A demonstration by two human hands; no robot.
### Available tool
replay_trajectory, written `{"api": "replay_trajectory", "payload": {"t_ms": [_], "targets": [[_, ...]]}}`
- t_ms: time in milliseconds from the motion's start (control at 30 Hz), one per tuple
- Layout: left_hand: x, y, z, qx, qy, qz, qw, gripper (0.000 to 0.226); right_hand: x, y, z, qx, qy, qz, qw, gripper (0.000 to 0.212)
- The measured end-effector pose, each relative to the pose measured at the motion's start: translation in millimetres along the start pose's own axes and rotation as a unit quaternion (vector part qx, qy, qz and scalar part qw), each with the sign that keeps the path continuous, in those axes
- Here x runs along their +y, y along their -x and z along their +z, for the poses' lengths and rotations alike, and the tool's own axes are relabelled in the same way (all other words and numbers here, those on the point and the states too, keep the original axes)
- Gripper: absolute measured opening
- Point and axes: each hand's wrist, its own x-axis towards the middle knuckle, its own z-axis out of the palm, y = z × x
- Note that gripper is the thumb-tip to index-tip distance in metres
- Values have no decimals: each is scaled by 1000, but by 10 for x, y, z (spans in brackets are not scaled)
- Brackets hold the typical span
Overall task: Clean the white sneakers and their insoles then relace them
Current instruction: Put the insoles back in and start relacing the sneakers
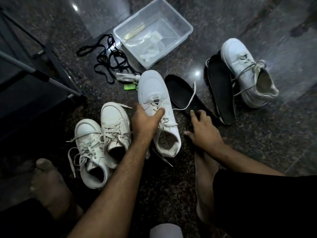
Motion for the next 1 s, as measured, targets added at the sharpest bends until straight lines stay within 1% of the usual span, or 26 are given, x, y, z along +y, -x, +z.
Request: {"api": "replay_trajectory", "payload": {"t_ms": [33, 67, 133, 200, 267, 367, 433, 500, 533, 600, 633, 700, 767, 900, 967, 1000], "targets": [[-2, 0, 29, -5, -10, -1, 1000, 77, 2, -14, -11, 6, -23, 1, 1000, 79], [-7, -3, 57, -9, -20, -2, 1000, 80, 18, -26, -45, 24, -48, 0, 999, 72], [2, -12, 105, -12, -34, -4, 999, 74, 122, -56, -150, 95, -98, 4, 991, 55], [23, -23, 157, -10, -36, -6, 999, 71, 305, -110, -277, 172, -97, 32, 980, 40], [34, -22, 211, 8, -39, 8, 999, 66, 510, -169, -374, 206, -65, 73, 974, 38], [82, 31, 287, 39, -71, 34, 996, 67, 795, -232, -387, 195, -32, 134, 971, 44], [121, 87, 314, 45, -87, 71, 993, 67, 897, -251, -332, 169, -38, 148, 974, 49], [166, 136, 343, 46, -98, 130, 986, 64, 942, -262, -280, 148, -79, 155, 973, 56], [193, 152, 355, 46, -104, 154, 982, 62, 947, -265, -267, 149, -118, 155, 970, 60], [237, 162, 375, 40, -111, 187, 975, 56, 927, -266, -267, 168, -209, 141, 953, 64], [246, 160, 379, 33, -111, 200, 973, 53, 902, -258, -284, 183, -242, 124, 945, 63], [241, 161, 374, 18, -110, 218, 969, 46, 831, -220, -355, 229, -270, 76, 932, 54], [223, 161, 341, 9, -118, 217, 969, 41, 733, -171, -444, 278, -277, 36, 919, 46], [168, 198, 267, -11, -133, 220, 966, 39, 573, -73, -582, 371, -261, -18, 891, 38], [126, 224, 230, -25, -134, 225, 965, 37, 541, -39, -613, 400, -243, -49, 882, 34], [103, 242, 214, -33, -134, 226, 964, 36, 531, -29, -616, 401, -244, -61, 881, 33]]}}
